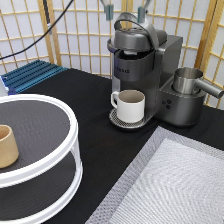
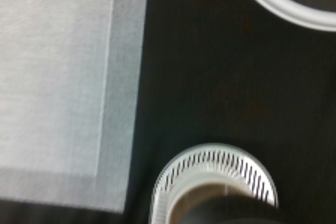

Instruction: Make coffee

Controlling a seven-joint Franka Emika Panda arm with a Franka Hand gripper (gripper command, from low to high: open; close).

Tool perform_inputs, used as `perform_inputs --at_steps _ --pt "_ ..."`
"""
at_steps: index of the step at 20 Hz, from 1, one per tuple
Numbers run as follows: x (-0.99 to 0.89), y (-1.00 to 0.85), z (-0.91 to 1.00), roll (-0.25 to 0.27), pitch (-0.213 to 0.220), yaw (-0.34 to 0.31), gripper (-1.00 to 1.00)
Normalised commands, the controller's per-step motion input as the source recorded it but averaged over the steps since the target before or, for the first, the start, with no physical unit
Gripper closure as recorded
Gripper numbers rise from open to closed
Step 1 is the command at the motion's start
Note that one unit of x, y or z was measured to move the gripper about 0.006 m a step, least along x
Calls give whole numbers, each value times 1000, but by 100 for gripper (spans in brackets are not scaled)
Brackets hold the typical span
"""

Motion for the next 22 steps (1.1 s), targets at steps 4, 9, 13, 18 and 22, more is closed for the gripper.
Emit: perform_inputs --at_steps 4,9,13,18,22 --pt "265 786 191 -172 3 5 -100" --pt "370 132 -32 -230 0 -53 -100" --pt "99 -69 -264 -224 -2 -78 -100" --pt "77 -222 -274 -165 -24 -50 -100" --pt "244 -122 -458 -92 -1 0 -100"
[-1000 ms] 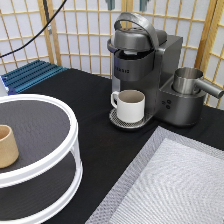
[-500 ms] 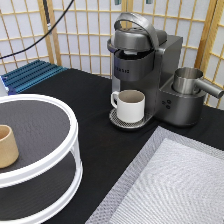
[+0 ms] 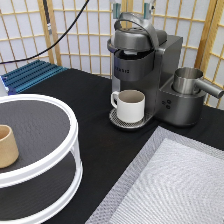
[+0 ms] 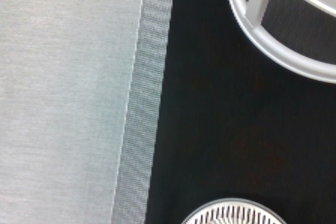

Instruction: Make coffee

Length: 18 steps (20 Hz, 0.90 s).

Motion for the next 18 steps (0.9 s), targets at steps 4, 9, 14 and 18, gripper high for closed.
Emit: perform_inputs --at_steps 4,9,14,18 --pt "384 -17 -696 -99 0 0 -100" --pt "259 -107 -734 -103 0 4 -100" --pt "57 -313 -704 -77 0 6 -100" --pt "151 -233 -1000 -81 10 41 -100"
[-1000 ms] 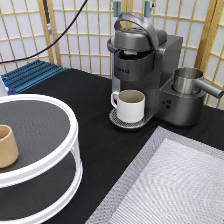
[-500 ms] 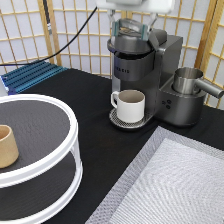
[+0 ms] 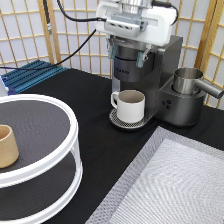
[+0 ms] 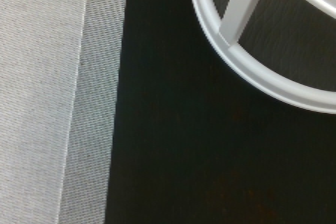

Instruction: Make coffee

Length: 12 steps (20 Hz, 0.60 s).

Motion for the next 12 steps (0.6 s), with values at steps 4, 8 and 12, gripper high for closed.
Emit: perform_inputs --at_steps 4,8,12 --pt "-7 -324 -1000 -38 1 58 -100" --pt "-221 -12 -224 -74 2 54 -100" --pt "-60 -89 984 -18 7 117 -100"
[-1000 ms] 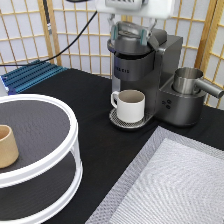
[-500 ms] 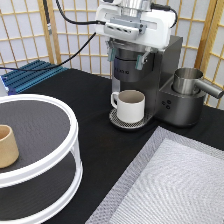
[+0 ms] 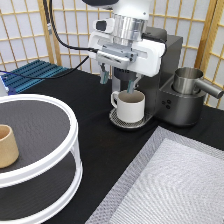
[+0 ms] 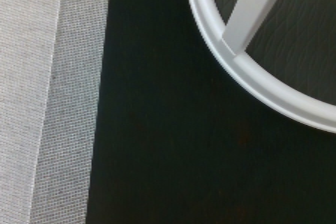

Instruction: Make coffee

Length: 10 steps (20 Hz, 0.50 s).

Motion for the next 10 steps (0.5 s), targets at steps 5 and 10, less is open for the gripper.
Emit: perform_inputs --at_steps 5,10 --pt "79 -649 1000 107 -13 115 -100" --pt "40 -522 934 144 -5 119 -100"
